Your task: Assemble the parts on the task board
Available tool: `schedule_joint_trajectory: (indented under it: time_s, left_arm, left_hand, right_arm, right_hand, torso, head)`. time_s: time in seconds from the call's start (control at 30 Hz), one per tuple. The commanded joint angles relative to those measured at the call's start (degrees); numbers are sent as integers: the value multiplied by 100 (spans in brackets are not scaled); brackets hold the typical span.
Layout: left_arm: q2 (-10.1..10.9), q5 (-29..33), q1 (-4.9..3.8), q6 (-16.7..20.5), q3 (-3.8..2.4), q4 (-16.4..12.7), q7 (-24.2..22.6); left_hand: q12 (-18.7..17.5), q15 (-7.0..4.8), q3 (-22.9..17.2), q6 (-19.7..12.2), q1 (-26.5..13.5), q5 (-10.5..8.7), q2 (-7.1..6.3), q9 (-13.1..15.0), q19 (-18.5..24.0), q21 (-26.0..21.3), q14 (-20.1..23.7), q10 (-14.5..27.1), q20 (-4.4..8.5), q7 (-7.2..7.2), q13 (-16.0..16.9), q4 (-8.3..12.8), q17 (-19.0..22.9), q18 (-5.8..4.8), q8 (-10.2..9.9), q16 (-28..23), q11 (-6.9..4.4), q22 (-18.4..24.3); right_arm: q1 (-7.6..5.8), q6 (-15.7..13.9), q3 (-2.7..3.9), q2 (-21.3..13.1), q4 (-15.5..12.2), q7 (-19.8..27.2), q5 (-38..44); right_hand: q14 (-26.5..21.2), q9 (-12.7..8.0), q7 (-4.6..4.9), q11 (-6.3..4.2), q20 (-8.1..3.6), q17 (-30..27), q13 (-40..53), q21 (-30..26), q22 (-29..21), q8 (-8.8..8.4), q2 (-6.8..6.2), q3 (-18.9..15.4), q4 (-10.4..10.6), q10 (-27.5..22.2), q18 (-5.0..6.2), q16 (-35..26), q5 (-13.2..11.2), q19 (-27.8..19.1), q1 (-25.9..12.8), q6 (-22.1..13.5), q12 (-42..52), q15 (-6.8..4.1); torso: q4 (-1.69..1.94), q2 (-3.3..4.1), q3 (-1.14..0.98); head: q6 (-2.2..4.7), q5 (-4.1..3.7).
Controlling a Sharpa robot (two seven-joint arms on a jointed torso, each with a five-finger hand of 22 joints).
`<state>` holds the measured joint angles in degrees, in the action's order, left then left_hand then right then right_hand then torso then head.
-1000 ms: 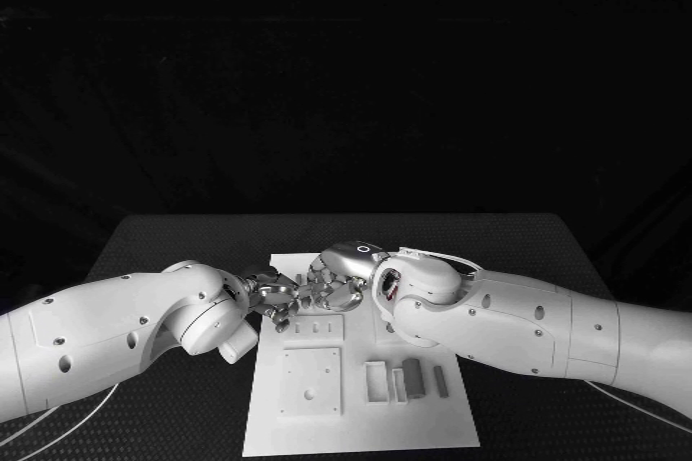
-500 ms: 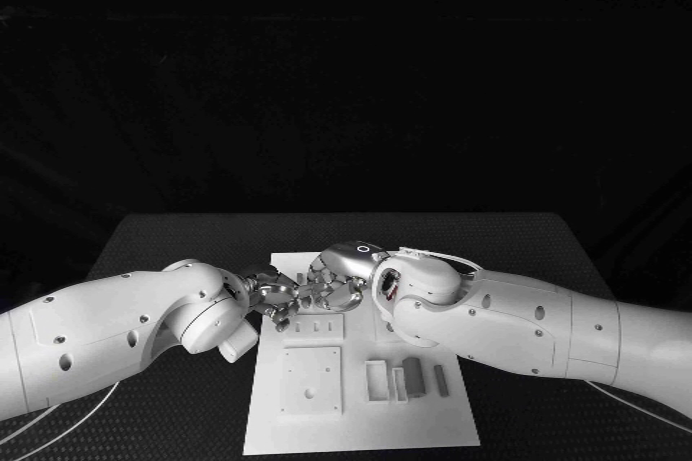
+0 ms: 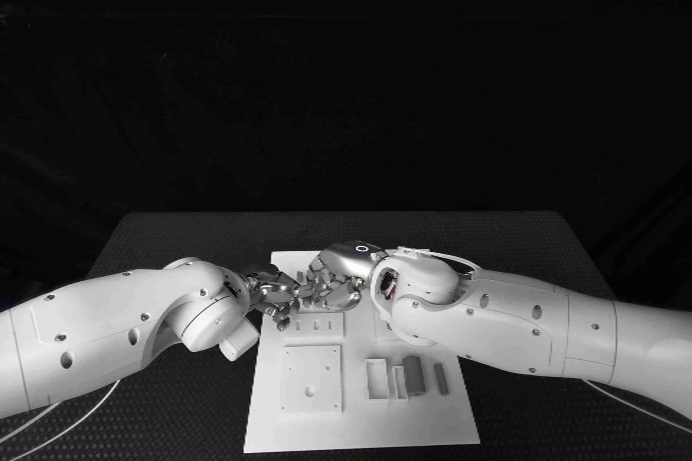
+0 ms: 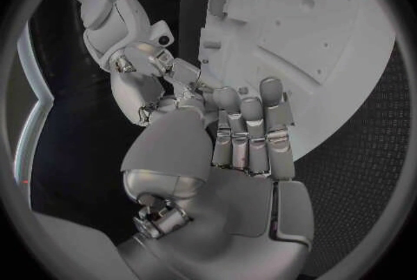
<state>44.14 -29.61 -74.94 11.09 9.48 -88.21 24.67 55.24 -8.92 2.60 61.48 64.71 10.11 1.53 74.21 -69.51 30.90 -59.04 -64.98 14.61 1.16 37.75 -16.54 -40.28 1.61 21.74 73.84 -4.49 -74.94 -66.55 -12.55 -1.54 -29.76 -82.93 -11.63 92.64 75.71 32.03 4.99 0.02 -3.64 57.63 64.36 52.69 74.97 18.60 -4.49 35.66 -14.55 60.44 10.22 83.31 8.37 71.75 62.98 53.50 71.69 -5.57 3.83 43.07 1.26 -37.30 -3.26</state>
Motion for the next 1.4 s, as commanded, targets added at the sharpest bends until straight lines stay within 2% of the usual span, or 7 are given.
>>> schedule_joint_trajectory:
  time_s: [0.03,0.23,0.27,0.3,0.47,1.07,1.4]
  left_arm:
    - [-55,6,7,-123,0,-55,-48]
    - [-48,6,7,-121,0,-55,-52]
    - [-46,6,7,-123,0,-55,-53]
    - [-45,6,7,-122,0,-56,-52]
    - [-34,6,7,-125,0,-57,-42]
    - [26,-2,7,-169,-1,-49,13]
    - [42,-26,7,-211,-1,-50,60]
  left_hand:
    - [20,-2,6,32,56,97,75,-1,36,-26,42,46,-21,5,-13,-2,14,84,-45,14,-5,-58]
    - [41,11,53,37,370,661,205,30,60,-66,78,75,-36,16,-52,14,63,83,-113,47,7,-102]
    - [44,10,-76,45,451,559,166,35,53,-76,82,75,-40,15,-62,-11,76,84,-126,50,5,-100]
    - [48,18,-396,55,444,405,76,41,46,-98,84,74,-50,20,-79,0,98,75,-151,58,10,-97]
    - [59,22,-567,58,438,481,42,58,50,-103,91,82,-49,23,-90,9,113,77,-170,75,14,-111]
    - [66,25,-604,60,417,494,10,67,51,-101,94,84,-52,25,-93,7,119,74,-177,82,16,-115]
    - [75,27,-642,66,328,491,-58,80,48,-97,98,87,-54,27,-99,-1,130,71,-187,93,18,-118]
  right_arm:
    - [3,-31,17,70,-80,271,34]
    - [5,-20,16,65,-65,270,45]
    - [5,-20,16,64,-63,269,45]
    - [5,-20,16,63,-62,269,46]
    - [6,-20,16,54,-57,268,49]
    - [10,-58,16,17,-41,252,127]
    - [10,-76,16,5,-28,242,132]
  right_hand:
    - [-5,8,158,20,-36,7,5,21,96,11,1,16,-21,-8,478,-11,27,8,1,148,-7,-36]
    - [-6,10,158,20,-37,3,0,21,96,9,-1,17,-24,-14,478,-12,26,9,2,148,-11,-36]
    - [-7,10,158,20,-37,1,4,21,96,9,-1,17,-24,-9,478,-12,26,9,2,148,-8,-36]
    - [-6,10,158,20,-37,4,6,21,96,9,-1,17,-25,-7,478,-12,26,9,2,148,-7,-36]
    - [-7,11,158,20,-37,2,5,20,95,8,-2,18,-26,-8,478,-12,26,10,2,148,-7,-36]
    - [-4,13,158,20,-37,9,7,19,95,6,-1,20,-29,-5,478,-11,26,12,3,149,-6,-36]
    - [-3,14,158,20,-37,10,9,19,95,6,-1,20,-29,-3,478,-11,27,12,3,150,-4,-36]
  torso:
    - [-2,2,0]
    - [-3,1,0]
    - [-2,1,1]
    - [-1,1,1]
    - [-1,1,0]
    - [1,-2,1]
    - [-4,3,0]
  head:
    - [-7,2]
    - [-5,4]
    - [-4,2]
    - [-7,2]
    - [-14,4]
    - [-36,2]
    - [-36,8]
